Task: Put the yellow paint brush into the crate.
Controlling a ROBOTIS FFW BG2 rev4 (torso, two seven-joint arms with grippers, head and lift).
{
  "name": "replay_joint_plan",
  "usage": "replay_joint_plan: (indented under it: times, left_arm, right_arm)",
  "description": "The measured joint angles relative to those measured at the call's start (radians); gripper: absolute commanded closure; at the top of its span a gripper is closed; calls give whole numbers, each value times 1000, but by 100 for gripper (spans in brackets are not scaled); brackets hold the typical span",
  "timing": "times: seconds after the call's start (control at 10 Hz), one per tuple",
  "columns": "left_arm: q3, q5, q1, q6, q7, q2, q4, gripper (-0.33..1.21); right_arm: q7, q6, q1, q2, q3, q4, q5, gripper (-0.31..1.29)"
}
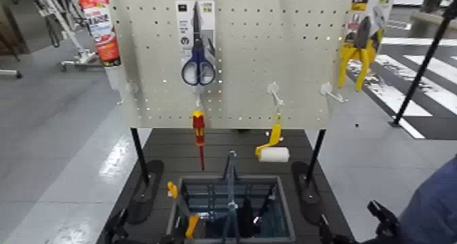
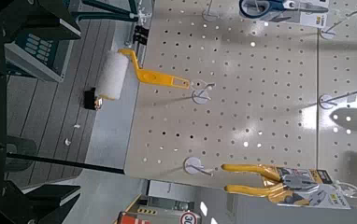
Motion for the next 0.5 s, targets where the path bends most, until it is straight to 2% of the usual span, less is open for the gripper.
replay_joint_plan:
  times: [0.5]
  left_arm:
    - [-2, -3, 2, -3, 0, 0, 1, -4]
  right_arm:
    - [-30, 3, 10, 4, -2, -15, 33, 16]
